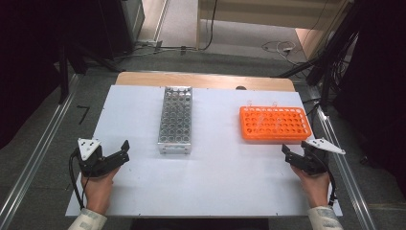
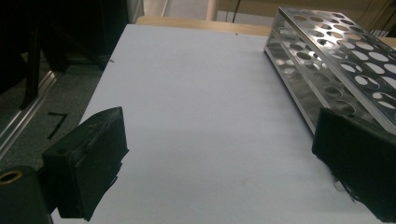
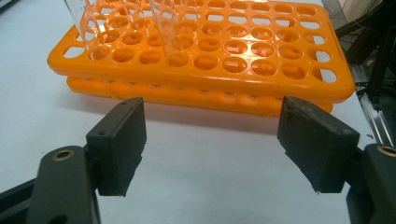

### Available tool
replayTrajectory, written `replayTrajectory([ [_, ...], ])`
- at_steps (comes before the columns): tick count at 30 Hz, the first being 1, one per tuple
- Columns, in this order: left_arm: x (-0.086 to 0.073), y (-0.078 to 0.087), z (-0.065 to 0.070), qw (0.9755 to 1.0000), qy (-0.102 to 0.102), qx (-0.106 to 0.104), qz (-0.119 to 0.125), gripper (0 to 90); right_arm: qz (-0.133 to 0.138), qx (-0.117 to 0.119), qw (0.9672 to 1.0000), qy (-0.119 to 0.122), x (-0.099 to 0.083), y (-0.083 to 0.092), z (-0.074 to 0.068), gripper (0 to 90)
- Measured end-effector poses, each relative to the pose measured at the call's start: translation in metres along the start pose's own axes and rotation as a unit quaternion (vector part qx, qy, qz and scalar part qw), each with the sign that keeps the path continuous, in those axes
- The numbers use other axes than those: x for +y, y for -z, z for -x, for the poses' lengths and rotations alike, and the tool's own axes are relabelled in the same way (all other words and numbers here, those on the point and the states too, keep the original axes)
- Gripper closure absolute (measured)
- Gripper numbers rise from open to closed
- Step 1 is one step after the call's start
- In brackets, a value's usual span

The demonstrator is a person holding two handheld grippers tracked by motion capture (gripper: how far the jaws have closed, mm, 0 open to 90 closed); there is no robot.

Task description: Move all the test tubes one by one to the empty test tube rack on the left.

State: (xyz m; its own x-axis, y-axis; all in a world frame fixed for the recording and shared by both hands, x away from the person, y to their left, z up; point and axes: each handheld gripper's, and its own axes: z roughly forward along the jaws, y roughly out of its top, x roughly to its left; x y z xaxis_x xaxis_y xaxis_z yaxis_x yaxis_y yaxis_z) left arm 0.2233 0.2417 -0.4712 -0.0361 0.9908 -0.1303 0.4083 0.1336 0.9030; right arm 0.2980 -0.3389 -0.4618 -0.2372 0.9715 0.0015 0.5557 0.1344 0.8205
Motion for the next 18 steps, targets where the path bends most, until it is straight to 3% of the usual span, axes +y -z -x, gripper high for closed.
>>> replayTrajectory([
  [18, -0.0001, 0.0001, 0.0004, 1.0, -0.003, 0.0, -0.001, 3.3, 0.006, 0.005, 0.9999, 0.008, 0.0113, -0.0107, -0.0093, 23.8],
])
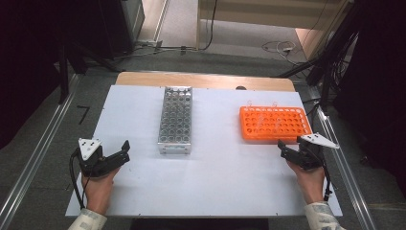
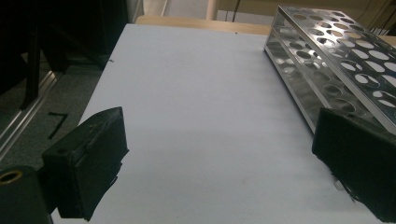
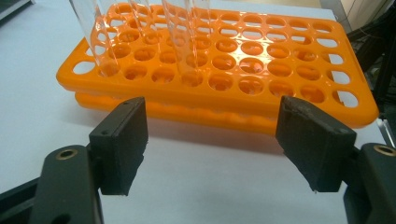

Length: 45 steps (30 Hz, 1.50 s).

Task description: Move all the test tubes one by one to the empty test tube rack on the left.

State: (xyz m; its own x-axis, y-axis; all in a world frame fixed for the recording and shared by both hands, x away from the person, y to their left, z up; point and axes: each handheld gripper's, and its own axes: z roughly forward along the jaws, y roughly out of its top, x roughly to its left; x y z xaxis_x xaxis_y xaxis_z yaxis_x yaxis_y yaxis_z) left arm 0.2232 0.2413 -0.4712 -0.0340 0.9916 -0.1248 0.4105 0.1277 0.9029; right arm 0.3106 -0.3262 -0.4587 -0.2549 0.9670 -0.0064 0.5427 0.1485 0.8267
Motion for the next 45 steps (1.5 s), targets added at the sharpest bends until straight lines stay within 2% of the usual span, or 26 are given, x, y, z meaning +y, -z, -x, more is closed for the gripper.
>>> replayTrajectory([
  [14, 0.0, 0.0, 0.0, 1.0, 0.0, 0.001, 0.0, 3.4, 0.004, 0.0, 1.0, -0.005, 0.011, -0.013, 0.0, 25.6],
  [28, 0.0, 0.0, 0.0, 1.0, 0.0, 0.001, 0.001, 3.4, 0.009, 0.006, 0.9999, 0.006, 0.021, -0.027, -0.004, 32.0],
  [33, 0.0, 0.0, 0.0, 1.0, 0.0, 0.001, 0.0, 3.4, 0.013, 0.001, 0.9999, 0.011, 0.024, -0.033, -0.007, 37.5],
  [34, 0.0, -0.001, 0.0, 1.0, 0.0, 0.001, -0.001, 3.4, 0.014, 0.001, 0.9998, 0.015, 0.025, -0.035, -0.008, 41.4],
  [35, -0.001, -0.001, 0.0, 1.0, 0.0, 0.002, 0.0, 3.4, 0.014, 0.001, 0.9998, 0.015, 0.025, -0.035, -0.008, 41.4],
  [45, -0.001, -0.001, 0.001, 1.0, 0.001, 0.003, -0.001, 3.4, 0.017, -0.001, 0.9993, 0.034, 0.027, -0.043, -0.016, 61.6],
])
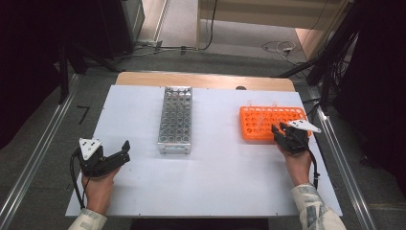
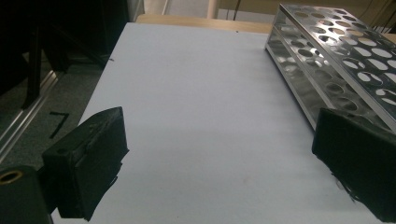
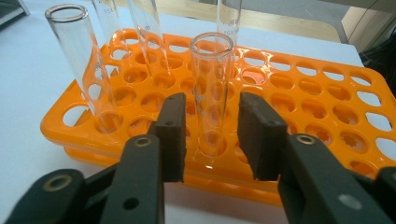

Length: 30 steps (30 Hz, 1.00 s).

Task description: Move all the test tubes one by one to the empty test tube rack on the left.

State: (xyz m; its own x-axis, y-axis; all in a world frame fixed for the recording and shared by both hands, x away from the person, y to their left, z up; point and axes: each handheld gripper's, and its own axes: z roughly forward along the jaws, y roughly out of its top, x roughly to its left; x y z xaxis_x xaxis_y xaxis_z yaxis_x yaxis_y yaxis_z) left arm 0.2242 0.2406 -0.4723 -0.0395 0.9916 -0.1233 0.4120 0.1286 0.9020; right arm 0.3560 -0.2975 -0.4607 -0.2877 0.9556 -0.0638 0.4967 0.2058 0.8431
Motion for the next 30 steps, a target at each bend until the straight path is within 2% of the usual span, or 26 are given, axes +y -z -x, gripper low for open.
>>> replayTrajectory([
  [3, 0.0, 0.0, 0.0, 1.0, -0.001, 0.0, -0.001, 3.4, 0.002, -0.005, 1.0, -0.002, 0.0, -0.002, 0.0, 67.4],
  [11, 0.0, -0.001, 0.0, 1.0, -0.001, -0.001, -0.002, 3.4, -0.001, -0.008, 1.0, 0.005, -0.001, -0.005, -0.001, 72.6],
  [16, 0.0, 0.0, 0.0, 1.0, -0.001, -0.001, -0.002, 3.4, 0.009, -0.009, 0.9999, -0.001, 0.001, -0.002, 0.001, 73.0],
  [21, 0.0, 0.0, 0.0, 1.0, -0.001, -0.002, -0.001, 3.4, 0.027, -0.011, 0.9996, -0.001, 0.007, 0.006, 0.0, 73.2],
  [26, 0.0, 0.001, 0.0, 1.0, -0.004, -0.004, 0.0, 3.7, 0.054, -0.004, 0.9985, -0.01, 0.015, 0.024, 0.001, 73.4],
  [30, 0.0, 0.001, 0.001, 1.0, -0.007, -0.006, 0.0, 3.8, 0.058, -0.001, 0.9983, -0.006, 0.017, 0.031, 0.001, 73.4],
])
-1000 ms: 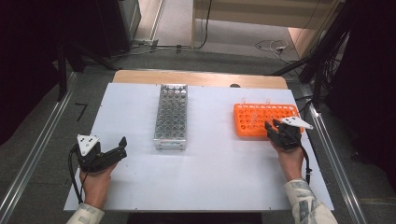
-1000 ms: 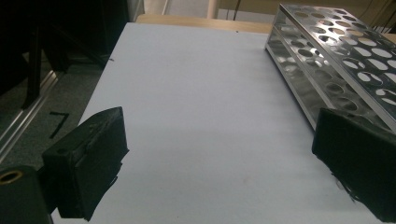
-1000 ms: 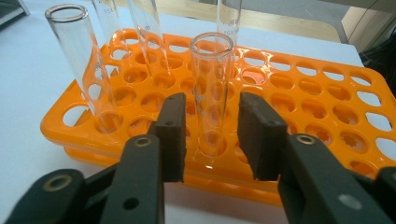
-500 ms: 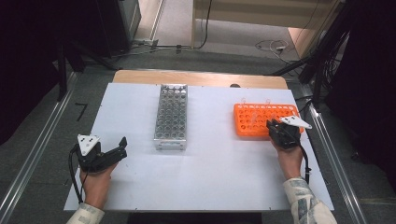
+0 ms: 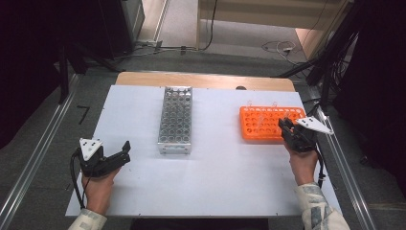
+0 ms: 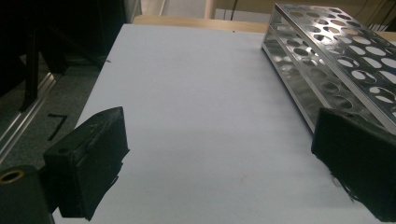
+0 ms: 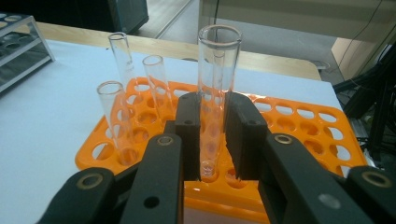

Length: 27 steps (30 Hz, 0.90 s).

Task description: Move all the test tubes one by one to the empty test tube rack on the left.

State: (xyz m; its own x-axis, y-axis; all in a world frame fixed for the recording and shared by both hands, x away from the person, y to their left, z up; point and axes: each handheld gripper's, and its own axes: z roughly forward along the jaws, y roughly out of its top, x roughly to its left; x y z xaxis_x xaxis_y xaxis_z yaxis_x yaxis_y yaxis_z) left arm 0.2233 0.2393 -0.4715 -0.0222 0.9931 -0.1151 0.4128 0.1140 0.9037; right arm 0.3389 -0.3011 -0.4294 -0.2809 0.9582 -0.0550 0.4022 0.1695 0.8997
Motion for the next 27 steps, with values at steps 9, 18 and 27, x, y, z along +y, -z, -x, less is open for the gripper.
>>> replayTrajectory([
  [9, 0.0, 0.001, 0.006, 0.9999, -0.011, -0.005, -0.003, 3.8, -0.009, 0.026, 0.9996, -0.004, 0.001, 0.023, 0.001, 73.4],
  [18, 0.001, 0.005, 0.023, 0.9989, -0.012, -0.045, -0.01, 3.8, -0.012, 0.052, 0.9985, 0.01, -0.005, 0.032, -0.013, 73.4],
  [27, -0.001, 0.007, 0.038, 0.9974, -0.027, -0.067, -0.01, 4.3, -0.02, 0.091, 0.995, 0.034, -0.009, 0.03, -0.044, 73.4],
])
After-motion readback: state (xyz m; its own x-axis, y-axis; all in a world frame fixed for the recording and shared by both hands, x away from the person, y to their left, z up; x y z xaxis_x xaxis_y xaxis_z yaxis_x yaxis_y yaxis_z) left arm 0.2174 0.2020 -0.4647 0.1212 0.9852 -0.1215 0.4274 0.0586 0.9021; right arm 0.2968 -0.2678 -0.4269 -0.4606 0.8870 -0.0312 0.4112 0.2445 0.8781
